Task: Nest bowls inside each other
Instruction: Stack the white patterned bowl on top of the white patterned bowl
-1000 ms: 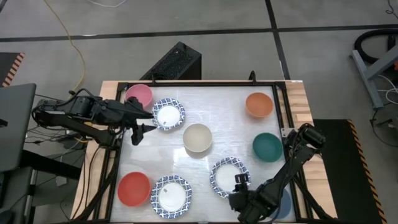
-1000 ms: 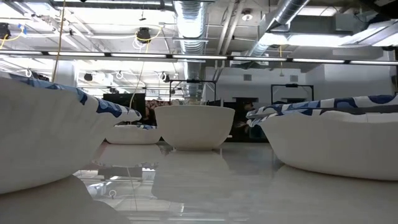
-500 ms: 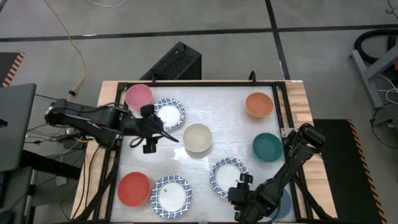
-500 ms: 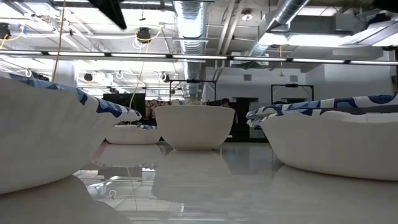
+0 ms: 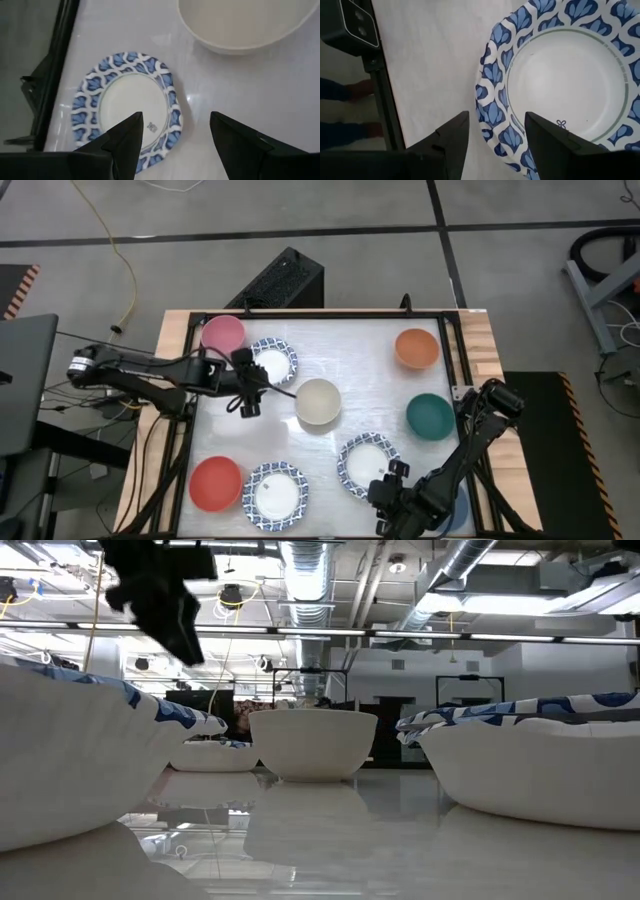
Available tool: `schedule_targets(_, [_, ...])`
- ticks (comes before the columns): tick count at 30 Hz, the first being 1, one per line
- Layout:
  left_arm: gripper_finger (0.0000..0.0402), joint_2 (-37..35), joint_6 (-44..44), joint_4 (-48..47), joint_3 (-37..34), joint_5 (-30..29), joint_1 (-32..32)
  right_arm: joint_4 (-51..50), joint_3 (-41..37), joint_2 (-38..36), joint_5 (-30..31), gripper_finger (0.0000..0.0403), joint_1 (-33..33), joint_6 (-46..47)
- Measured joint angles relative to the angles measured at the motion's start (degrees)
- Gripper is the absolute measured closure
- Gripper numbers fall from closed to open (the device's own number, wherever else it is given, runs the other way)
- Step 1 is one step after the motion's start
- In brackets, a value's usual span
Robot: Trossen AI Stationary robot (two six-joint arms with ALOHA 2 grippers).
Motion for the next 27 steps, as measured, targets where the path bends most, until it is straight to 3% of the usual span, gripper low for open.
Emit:
schedule_targets(16, [0.0181,1.03,1.09,12.97,-15.78,-1.87,0.15,-0.08,0.00,0.00,0.66,0.0188,-1.26,-0.18])
schedule_targets(27, [0.0185,3.97,6.99,19.99,-20.70,0.44,7.11,1.80,0.00,0.00,0.63,0.0188,-1.90,-0.15])
